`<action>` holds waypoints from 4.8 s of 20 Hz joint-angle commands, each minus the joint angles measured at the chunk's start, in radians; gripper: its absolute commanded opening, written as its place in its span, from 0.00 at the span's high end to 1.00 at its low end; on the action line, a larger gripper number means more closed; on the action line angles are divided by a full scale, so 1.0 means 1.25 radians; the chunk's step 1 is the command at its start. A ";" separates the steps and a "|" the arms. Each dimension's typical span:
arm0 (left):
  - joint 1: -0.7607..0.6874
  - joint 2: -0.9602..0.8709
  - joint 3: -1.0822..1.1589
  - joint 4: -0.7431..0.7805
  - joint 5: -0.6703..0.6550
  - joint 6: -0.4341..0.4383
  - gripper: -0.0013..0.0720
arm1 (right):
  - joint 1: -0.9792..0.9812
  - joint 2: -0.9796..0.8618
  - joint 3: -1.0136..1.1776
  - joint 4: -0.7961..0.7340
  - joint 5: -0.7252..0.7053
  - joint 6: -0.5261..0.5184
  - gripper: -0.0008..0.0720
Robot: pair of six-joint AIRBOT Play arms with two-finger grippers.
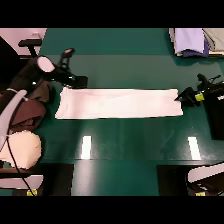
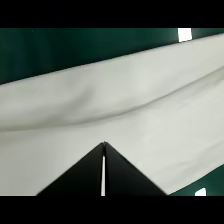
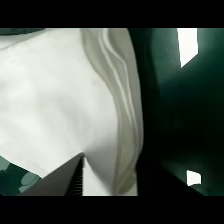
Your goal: Fold the shirts.
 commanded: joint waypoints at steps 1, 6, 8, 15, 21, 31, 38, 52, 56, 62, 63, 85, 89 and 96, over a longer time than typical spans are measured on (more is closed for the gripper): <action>-0.078 -0.063 0.028 -0.037 0.040 -0.005 0.95 | 0.047 0.000 -0.025 0.019 -0.029 -0.015 0.67; -0.149 -0.178 0.141 -0.056 0.037 -0.005 0.95 | 0.080 0.042 0.085 0.049 0.040 -0.011 0.97; -0.172 -0.223 0.184 -0.069 0.039 -0.005 0.95 | 0.099 0.092 0.153 0.096 0.044 -0.001 0.97; -0.203 -0.331 0.256 -0.128 0.039 -0.006 0.95 | 0.248 0.178 0.380 0.168 0.046 0.070 0.97; -0.203 -0.334 0.257 -0.106 0.045 -0.006 0.95 | 0.352 0.177 0.474 0.168 0.043 0.090 0.97; -0.042 -0.209 0.384 -0.026 -0.096 0.002 0.95 | 0.524 0.138 0.482 0.347 -0.095 0.038 0.97; 0.197 0.048 0.453 0.111 -0.179 0.002 0.95 | 0.864 -0.107 0.595 0.409 -0.275 -0.112 0.42; 0.262 0.120 0.447 0.087 -0.215 0.001 0.95 | 0.468 0.040 0.129 0.041 -0.157 0.073 0.11; 0.263 0.119 0.436 0.065 -0.212 0.001 0.95 | 0.472 -0.038 0.086 0.094 -0.172 0.072 0.11; 0.262 0.118 0.433 0.056 -0.227 0.001 0.95 | 0.593 -0.172 0.186 0.220 -0.237 0.051 0.15; 0.262 0.118 0.433 0.045 -0.227 0.001 0.95 | 0.611 -0.197 0.223 0.232 -0.243 0.051 0.27; -0.016 0.114 0.433 0.026 -0.139 0.037 0.95 | -0.115 0.193 0.176 -0.106 -0.286 0.159 0.97; -0.017 0.104 0.433 0.022 -0.133 0.036 0.95 | -0.253 0.217 0.177 -0.101 -0.340 0.158 0.97; -0.017 0.078 0.433 0.001 -0.137 0.015 0.95 | -0.286 0.211 0.262 -0.057 -0.416 0.155 0.97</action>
